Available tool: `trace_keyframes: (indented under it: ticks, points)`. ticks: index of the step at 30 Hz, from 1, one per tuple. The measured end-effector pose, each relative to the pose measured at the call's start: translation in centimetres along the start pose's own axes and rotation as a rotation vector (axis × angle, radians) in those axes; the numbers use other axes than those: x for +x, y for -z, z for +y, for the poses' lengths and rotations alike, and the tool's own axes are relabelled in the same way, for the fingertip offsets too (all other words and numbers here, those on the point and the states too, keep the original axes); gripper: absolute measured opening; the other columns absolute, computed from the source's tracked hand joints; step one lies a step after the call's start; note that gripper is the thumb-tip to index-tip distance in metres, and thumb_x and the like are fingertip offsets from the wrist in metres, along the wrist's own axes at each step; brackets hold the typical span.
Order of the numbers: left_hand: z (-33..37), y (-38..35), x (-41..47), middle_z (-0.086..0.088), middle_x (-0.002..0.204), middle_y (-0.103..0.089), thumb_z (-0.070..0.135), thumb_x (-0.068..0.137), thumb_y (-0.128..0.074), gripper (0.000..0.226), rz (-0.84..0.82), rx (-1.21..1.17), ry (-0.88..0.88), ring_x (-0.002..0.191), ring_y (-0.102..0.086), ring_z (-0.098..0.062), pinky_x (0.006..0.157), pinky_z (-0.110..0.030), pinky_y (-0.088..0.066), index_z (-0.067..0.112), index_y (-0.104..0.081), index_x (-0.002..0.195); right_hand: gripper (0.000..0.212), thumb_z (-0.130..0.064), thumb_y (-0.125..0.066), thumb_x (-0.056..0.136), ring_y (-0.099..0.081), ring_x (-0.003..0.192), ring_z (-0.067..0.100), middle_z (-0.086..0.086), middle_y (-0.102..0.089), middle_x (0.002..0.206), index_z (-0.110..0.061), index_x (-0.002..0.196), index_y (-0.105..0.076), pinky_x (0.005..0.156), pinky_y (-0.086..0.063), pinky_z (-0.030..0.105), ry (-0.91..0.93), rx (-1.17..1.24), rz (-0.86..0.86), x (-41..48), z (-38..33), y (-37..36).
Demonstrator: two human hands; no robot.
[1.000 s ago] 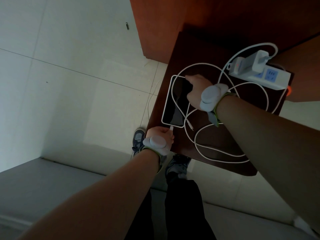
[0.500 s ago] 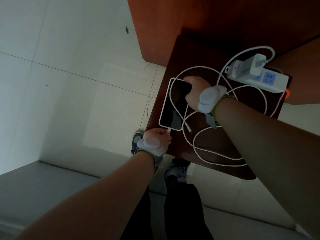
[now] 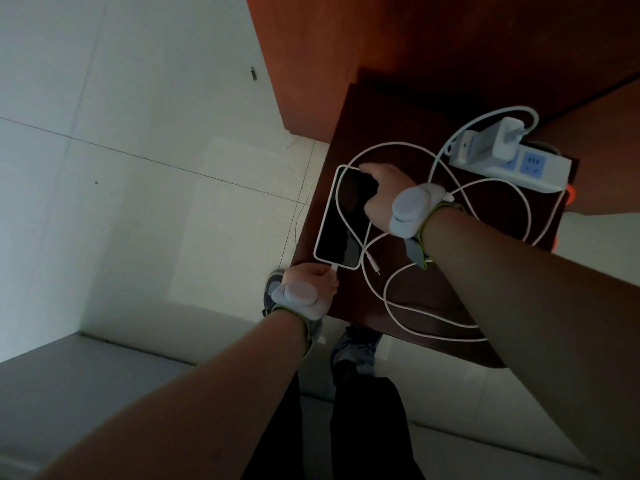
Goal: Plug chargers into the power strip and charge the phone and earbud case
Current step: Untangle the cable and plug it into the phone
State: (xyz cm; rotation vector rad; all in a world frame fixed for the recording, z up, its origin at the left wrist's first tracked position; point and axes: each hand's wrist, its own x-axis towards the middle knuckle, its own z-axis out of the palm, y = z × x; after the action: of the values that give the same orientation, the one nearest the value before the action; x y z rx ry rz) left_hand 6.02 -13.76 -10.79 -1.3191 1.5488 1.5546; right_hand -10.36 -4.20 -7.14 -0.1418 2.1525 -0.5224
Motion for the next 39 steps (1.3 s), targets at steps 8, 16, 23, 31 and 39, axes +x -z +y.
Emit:
trace_keyframes:
  ticks: [8,16,23,31,39]
  points:
    - [1.0,0.3,-0.8,-0.01,0.093,-0.071,0.025,0.087,-0.062,0.022,0.095,0.378,-0.137,0.09,-0.065,-0.029,0.081,-0.031,-0.052,0.006,-0.073,0.092,0.07,-0.009,-0.056,0.086,-0.027,0.141,0.03,0.01,-0.025,0.155,-0.016,0.147,-0.022,0.114,-0.026,0.039,-0.009,0.041,0.082,-0.1,0.0,-0.7]
    - [1.0,0.3,-1.6,-0.01,0.079,-0.069,0.023,0.085,-0.062,0.027,0.131,0.371,-0.144,0.078,-0.064,-0.03,0.08,-0.041,-0.055,0.022,-0.061,0.058,0.07,-0.002,-0.047,0.086,-0.027,0.141,0.023,0.007,-0.026,0.155,-0.019,0.148,-0.02,0.115,-0.027,0.033,0.053,0.36,0.149,-3.1,0.7,-1.7]
    - [0.7,0.8,-3.3,-0.001,0.068,-0.065,0.017,0.085,-0.062,0.018,0.133,0.225,-0.106,0.071,-0.061,-0.024,0.07,-0.031,-0.053,0.018,-0.072,0.07,0.047,0.011,-0.053,0.08,-0.064,0.104,0.022,0.008,-0.066,0.114,-0.014,0.119,-0.059,0.091,-0.05,0.033,0.097,0.896,0.25,-8.4,2.6,-0.1]
    - [3.3,-1.0,-4.8,-0.001,0.062,-0.065,0.023,0.081,-0.066,0.015,0.146,0.167,-0.163,0.055,-0.057,-0.016,0.056,-0.024,-0.052,0.02,-0.07,0.067,0.016,-0.003,-0.064,0.076,-0.069,0.057,0.011,-0.004,-0.073,0.063,-0.015,0.088,-0.064,0.058,-0.055,0.021,-0.087,1.231,0.411,-11.6,11.9,2.8]
    - [8.1,-4.0,-6.6,-0.005,0.062,-0.066,0.018,0.079,-0.068,0.028,0.143,0.13,-0.256,0.06,-0.056,-0.021,0.061,-0.031,-0.047,0.021,-0.068,0.051,0.021,-0.021,-0.086,0.056,-0.065,0.047,0.003,-0.012,-0.067,0.049,-0.021,0.069,-0.069,0.064,-0.055,0.028,-0.315,1.33,0.474,-14.1,18.6,6.1]
